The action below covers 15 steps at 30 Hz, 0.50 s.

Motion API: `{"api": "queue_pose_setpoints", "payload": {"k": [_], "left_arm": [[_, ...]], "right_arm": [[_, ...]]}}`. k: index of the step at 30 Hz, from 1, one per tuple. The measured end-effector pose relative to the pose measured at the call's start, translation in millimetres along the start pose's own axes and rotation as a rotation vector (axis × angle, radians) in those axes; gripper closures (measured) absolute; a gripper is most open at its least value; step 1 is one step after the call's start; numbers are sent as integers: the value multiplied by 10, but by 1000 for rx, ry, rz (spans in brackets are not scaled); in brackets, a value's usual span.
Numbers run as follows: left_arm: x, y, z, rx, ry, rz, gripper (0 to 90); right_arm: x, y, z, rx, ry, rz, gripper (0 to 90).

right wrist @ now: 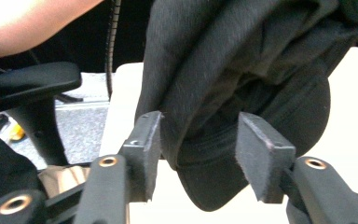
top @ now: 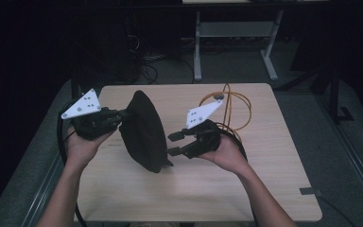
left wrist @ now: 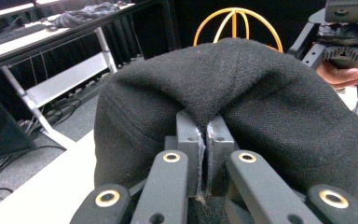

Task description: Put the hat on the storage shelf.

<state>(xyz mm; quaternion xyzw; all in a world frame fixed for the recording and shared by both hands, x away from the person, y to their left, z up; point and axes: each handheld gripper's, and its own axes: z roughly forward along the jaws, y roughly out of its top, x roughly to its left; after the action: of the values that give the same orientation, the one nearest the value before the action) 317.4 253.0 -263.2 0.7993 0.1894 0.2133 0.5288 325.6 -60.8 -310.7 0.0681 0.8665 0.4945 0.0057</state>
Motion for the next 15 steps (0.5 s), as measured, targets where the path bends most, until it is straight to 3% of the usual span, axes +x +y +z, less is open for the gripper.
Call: {"api": "queue_pose_setpoints", "payload": {"k": [5,9,15], "left_arm": [[24,38,13,-8,-7,-7,876],[62,104,20,-19,-12,-13,876],[105,191,50,-18,-20,-16,876]], "right_arm": [[5,-103,-123,-19,-24,3,430],[43,-240,-249,3,-65,8,355],[137,-450,-392,22,-112,11,338]]}}
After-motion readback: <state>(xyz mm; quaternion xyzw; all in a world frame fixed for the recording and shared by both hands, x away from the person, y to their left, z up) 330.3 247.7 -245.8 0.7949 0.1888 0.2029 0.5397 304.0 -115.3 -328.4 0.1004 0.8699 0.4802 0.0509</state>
